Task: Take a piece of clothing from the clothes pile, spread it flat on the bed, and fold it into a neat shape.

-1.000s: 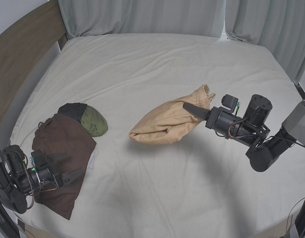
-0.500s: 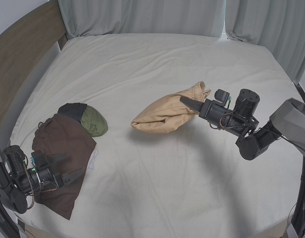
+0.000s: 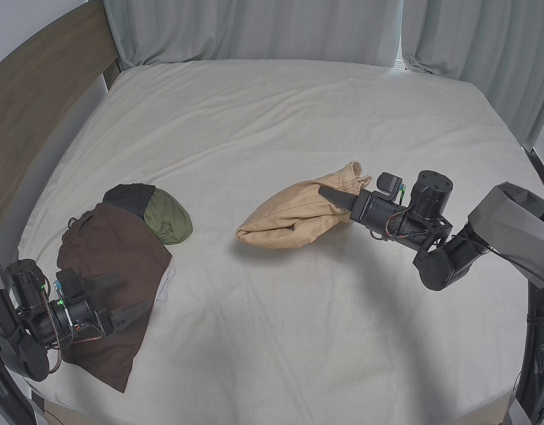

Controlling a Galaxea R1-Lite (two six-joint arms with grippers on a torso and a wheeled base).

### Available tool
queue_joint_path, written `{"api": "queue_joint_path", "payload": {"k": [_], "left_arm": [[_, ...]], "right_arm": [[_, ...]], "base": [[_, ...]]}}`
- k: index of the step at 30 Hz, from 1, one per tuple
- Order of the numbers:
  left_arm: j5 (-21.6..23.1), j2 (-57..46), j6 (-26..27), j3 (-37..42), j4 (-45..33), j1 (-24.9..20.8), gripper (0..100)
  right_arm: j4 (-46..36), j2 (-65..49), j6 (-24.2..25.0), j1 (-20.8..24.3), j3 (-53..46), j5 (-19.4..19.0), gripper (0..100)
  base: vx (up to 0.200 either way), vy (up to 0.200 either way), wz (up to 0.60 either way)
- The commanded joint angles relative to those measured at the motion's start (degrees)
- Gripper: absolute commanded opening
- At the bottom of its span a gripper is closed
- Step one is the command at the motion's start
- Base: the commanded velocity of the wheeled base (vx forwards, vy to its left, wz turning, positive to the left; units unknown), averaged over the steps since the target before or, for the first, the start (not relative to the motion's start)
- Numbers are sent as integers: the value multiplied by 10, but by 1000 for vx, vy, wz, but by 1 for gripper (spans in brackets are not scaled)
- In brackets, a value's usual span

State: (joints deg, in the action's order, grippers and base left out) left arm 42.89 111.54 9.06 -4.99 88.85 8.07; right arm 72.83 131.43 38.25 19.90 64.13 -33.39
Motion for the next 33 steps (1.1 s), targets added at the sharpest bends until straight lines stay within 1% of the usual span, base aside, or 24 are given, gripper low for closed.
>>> {"api": "queue_joint_path", "payload": {"k": [1,10,14,17,26,29,33], "left_arm": [[0,1,0,1,0,0,100],[0,1,0,2,0,0,100],[0,3,0,2,0,0,100],[0,4,0,2,0,1,100],[0,8,0,3,0,1,100],[3,10,0,3,0,5,100],[11,17,1,2,0,7,100]], "right_arm": [[-4,2,2,-3,22,0,0],[-30,12,20,-9,90,-4,0],[-62,14,34,-13,134,-9,0],[-76,26,35,-17,164,-10,0],[-140,107,38,-35,299,-16,0],[-150,137,63,-40,336,-16,0],[-149,163,70,-46,340,-16,0]], "base": [[0,0,0],[0,0,0],[0,0,0],[0,0,0],[0,0,0],[0,0,0],[0,0,0]]}}
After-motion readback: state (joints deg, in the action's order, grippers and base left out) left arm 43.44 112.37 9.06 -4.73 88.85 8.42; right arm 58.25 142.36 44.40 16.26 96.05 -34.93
